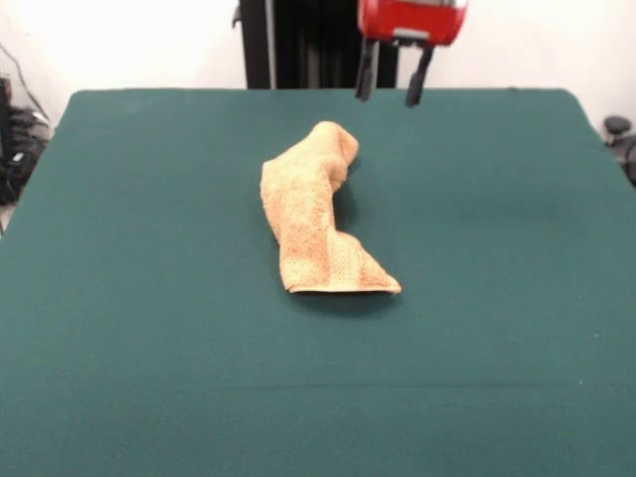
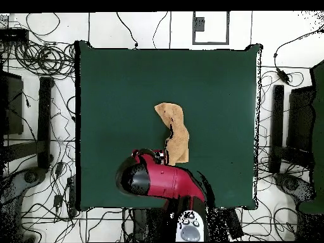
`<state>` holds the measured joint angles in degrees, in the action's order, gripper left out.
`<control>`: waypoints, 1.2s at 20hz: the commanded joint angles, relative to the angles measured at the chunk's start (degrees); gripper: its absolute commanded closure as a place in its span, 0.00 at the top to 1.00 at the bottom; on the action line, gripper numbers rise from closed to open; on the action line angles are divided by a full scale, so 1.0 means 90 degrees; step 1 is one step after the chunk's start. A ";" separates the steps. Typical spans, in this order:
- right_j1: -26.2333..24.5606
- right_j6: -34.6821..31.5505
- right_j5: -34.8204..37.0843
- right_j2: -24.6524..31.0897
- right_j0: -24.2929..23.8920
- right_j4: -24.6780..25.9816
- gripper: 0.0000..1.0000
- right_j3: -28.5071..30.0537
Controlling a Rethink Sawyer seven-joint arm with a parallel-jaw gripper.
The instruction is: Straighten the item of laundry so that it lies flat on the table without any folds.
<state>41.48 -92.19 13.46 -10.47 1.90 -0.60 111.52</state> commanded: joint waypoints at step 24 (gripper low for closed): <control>-0.1252 -0.2099 -0.0923 0.0217 -0.0028 -0.2077 1.00 -0.1104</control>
<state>32.13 -92.33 7.95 -10.98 0.64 -12.53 104.63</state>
